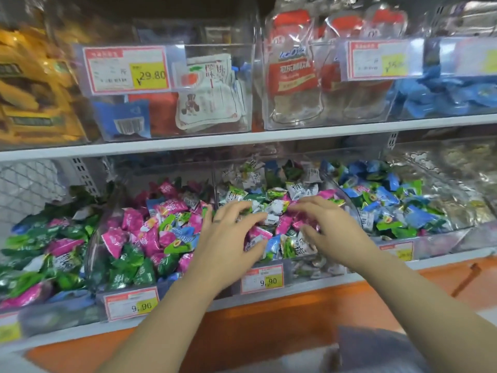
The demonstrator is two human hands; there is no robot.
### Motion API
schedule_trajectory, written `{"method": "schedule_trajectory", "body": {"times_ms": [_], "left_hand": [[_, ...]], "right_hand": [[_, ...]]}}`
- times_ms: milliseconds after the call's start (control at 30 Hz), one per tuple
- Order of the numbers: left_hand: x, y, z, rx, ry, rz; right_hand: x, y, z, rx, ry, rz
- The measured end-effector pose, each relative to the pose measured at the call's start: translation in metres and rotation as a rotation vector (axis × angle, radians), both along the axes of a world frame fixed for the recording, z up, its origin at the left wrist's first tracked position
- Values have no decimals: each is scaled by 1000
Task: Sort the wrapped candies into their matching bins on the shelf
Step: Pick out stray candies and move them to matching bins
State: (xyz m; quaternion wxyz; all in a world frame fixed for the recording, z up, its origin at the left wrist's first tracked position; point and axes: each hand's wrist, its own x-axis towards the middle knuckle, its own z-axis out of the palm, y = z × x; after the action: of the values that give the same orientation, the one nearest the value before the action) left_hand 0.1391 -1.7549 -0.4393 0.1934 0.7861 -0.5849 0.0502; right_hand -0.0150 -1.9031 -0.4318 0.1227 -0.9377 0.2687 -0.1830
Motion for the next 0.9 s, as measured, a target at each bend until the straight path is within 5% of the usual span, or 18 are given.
{"method": "schedule_trajectory", "body": {"times_ms": [400,900], "left_hand": [[18,-32,2,165,-303,-40],[11,-28,-10,47,-301,101]], "right_hand": [[18,-35,16,-41,409,125],[9,-32,-3,-30,0,68]]}}
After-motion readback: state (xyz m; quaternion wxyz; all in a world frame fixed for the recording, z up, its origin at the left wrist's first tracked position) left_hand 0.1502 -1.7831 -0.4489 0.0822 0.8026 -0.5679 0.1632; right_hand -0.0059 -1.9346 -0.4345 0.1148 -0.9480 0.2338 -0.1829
